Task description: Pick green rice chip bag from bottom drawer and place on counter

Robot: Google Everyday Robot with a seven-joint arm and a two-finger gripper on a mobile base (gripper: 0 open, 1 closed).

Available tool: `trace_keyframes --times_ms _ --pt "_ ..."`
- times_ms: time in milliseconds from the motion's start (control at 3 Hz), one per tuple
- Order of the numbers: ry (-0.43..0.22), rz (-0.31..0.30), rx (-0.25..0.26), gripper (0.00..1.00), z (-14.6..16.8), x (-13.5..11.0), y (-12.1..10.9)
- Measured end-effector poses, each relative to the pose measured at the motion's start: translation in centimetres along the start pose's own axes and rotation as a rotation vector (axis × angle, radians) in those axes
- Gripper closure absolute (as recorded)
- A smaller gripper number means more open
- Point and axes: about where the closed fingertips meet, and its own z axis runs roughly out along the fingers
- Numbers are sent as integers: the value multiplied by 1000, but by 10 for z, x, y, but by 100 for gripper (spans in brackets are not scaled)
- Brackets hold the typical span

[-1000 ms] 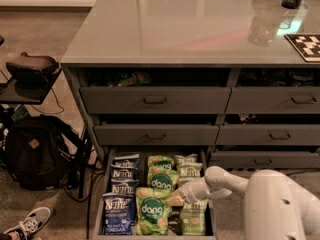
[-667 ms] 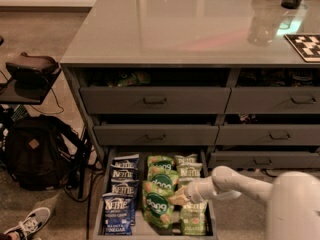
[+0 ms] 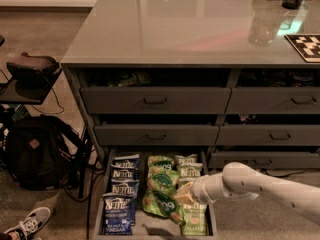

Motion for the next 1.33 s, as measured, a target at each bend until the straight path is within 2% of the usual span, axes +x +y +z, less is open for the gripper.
trace_keyframes --times_ms 333,667,1000,1333 --pt "72 -119 11 100 -14 -38 56" --pt "139 -293 6 100 -18 -72 122" --pt "148 -440 14 100 -42 -112 174" --pt "110 -524 56 100 -77 -155 206"
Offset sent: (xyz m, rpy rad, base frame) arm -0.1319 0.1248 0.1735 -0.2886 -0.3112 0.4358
